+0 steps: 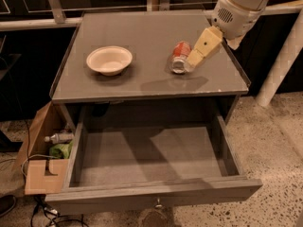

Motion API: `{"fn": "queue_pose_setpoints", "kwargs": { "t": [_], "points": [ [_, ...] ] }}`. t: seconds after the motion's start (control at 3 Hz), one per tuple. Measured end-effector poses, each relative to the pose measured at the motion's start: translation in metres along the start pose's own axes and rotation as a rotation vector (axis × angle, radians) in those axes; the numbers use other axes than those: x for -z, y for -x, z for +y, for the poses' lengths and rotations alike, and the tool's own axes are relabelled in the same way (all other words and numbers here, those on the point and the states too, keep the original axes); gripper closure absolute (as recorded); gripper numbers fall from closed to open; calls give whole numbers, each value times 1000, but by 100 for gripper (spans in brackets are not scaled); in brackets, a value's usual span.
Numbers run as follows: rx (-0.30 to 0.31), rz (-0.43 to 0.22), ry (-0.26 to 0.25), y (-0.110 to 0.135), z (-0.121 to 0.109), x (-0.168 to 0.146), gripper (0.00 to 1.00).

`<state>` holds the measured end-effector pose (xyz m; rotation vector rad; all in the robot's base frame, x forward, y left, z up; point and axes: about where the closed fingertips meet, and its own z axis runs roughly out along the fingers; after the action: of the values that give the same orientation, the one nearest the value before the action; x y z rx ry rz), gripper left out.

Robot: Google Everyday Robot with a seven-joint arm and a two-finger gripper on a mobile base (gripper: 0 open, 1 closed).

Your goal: Place coke can into top drawer

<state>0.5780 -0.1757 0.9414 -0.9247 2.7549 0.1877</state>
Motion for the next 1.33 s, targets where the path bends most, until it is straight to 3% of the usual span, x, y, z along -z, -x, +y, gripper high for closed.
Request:
{"fn": "queue_pose_setpoints", "kwargs": {
  "t": [0.67,1.33],
  "points": [
    [-25,-22,14,18,-1,-8,0],
    [-137,-4,51,50,-13,-26,0]
  ]
}}
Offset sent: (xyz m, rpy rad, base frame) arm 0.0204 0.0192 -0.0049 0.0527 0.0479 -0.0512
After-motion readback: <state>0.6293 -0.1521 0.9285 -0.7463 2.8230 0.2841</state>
